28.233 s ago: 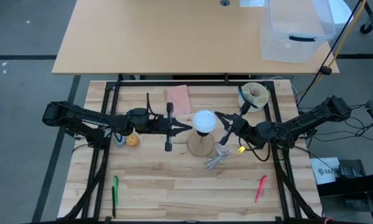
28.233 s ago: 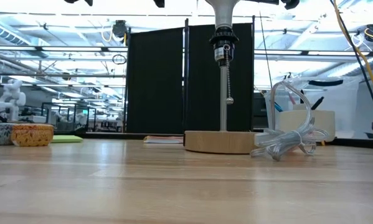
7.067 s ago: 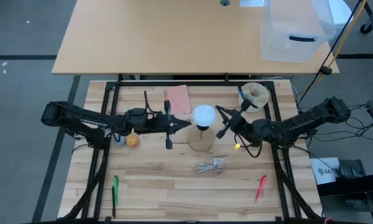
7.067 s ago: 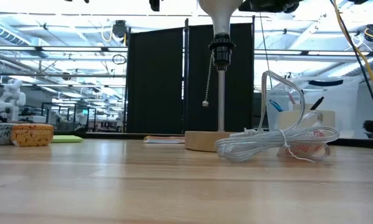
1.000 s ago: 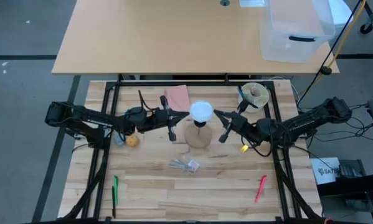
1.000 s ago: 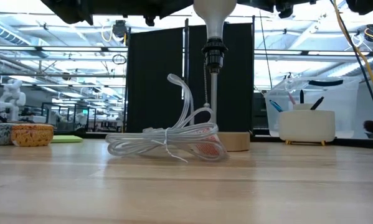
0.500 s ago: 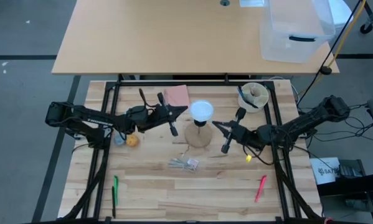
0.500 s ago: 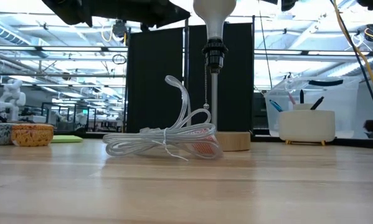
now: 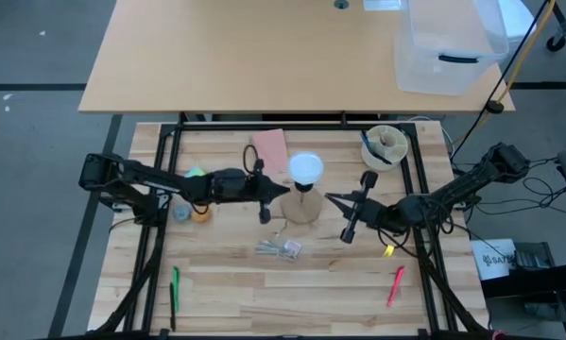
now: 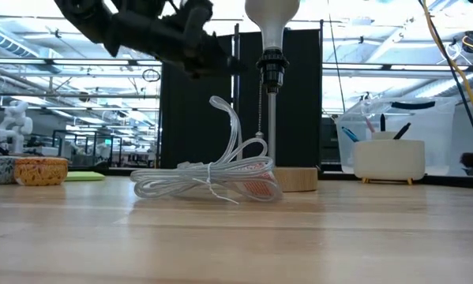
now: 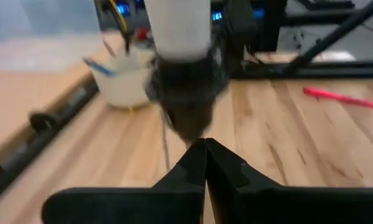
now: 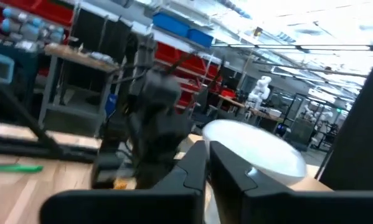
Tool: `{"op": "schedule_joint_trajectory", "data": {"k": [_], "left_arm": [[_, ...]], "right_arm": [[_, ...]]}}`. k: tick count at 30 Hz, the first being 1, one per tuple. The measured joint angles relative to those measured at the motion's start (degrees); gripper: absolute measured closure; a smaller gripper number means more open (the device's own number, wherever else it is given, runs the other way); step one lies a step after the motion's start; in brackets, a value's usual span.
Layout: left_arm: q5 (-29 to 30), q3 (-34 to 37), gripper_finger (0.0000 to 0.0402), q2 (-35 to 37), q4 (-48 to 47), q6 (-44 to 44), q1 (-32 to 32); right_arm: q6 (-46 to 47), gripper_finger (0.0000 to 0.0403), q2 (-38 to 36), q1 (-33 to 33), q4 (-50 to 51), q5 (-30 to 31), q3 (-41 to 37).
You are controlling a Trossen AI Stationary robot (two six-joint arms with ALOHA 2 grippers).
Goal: Screw lightbulb
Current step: Remove the lightbulb from the lamp
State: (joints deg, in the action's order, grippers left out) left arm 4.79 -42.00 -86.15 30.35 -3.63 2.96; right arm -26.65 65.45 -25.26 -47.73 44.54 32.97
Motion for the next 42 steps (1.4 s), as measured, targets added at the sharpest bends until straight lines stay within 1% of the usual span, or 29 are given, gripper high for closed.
{"op": "schedule_joint_trajectory", "data": {"k": [2,4,11,13,15,18,22,33,37,42], "left_arm": [[-0.1,0.0,0.0379,-2.3,-0.3,1.0,0.0],[-0.1,0.0,0.0366,-5.0,1.7,2.0,0.0],[-0.1,0.0,0.031,-14.9,15.6,3.7,0.0],[-0.1,0.0,0.0291,-17.0,19.8,3.7,0.0],[-0.1,0.0,0.0272,-18.6,21.9,3.7,0.0],[0.4,0.0,0.0248,-20.3,24.2,4.3,0.0],[0.6,0.0,0.0231,-21.8,26.7,4.4,0.3],[1.6,-0.1,0.0229,-22.6,28.8,4.6,2.4],[-0.3,-0.2,0.0229,-22.6,29.6,4.6,2.7],[-0.5,-1.2,0.0229,-22.6,29.8,4.6,2.7]], "right_arm": [[0.0,0.0368,0.0,0.0,-0.6,1.6,0.0],[0.2,0.0345,0.0,0.0,-0.6,2.0,0.0],[1.7,0.0256,0.0,0.0,0.3,2.2,0.0],[2.3,0.0237,0.0,0.0,1.7,2.2,0.0],[3.2,0.0225,0.0,0.0,2.6,2.2,0.0],[3.5,0.0221,0.0,0.0,2.8,2.5,0.0],[3.2,0.0225,0.0,0.0,2.9,3.6,0.0],[3.5,0.0229,0.0,0.0,3.0,3.6,0.0],[3.5,0.0229,0.0,0.0,3.0,3.6,0.0],[3.7,0.0229,0.0,0.2,2.9,3.6,0.1]]}}
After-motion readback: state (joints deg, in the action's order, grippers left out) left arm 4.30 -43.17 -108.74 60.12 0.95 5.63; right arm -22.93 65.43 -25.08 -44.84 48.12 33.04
